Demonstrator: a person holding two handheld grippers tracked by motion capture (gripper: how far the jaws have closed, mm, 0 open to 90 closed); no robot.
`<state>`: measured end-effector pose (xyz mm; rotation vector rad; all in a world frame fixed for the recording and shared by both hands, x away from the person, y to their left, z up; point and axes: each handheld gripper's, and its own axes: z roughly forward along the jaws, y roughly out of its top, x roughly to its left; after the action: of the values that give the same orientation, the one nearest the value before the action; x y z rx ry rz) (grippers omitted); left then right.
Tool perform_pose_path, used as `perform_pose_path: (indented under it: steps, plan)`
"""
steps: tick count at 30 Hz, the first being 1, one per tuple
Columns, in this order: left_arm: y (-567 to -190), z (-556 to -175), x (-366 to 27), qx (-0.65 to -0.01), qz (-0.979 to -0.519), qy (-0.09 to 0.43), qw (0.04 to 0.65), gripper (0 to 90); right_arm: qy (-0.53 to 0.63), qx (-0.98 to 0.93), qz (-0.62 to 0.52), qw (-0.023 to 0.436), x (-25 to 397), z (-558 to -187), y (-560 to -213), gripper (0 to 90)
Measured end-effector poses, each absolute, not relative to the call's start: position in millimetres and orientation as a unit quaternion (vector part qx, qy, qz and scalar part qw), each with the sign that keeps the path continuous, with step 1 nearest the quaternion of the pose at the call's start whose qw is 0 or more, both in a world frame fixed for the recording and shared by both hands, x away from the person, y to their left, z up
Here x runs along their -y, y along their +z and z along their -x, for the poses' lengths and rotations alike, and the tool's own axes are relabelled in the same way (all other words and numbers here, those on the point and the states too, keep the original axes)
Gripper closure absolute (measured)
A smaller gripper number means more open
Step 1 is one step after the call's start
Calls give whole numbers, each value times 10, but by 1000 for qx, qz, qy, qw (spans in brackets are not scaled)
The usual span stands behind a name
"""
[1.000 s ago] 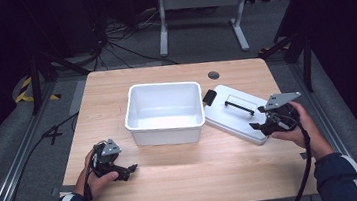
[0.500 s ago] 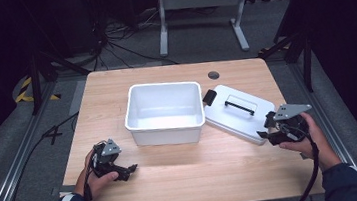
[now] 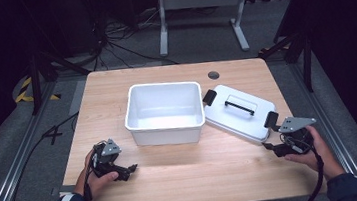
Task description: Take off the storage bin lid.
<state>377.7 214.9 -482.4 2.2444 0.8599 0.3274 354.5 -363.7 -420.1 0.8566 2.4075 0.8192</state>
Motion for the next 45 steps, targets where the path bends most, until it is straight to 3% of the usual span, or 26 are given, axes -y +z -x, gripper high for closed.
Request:
perform_pose_path:
  steps: [14,45]
  plan:
    - [-4825,-3779,-2145,-333,-866,124,351,1,367,-838,-360,183,3914,-3441,-4672,257]
    - [-4825,-3775,-2146,-334,-866,125,350,1,359,-831,-382,187,3916,-3442,-4676,187]
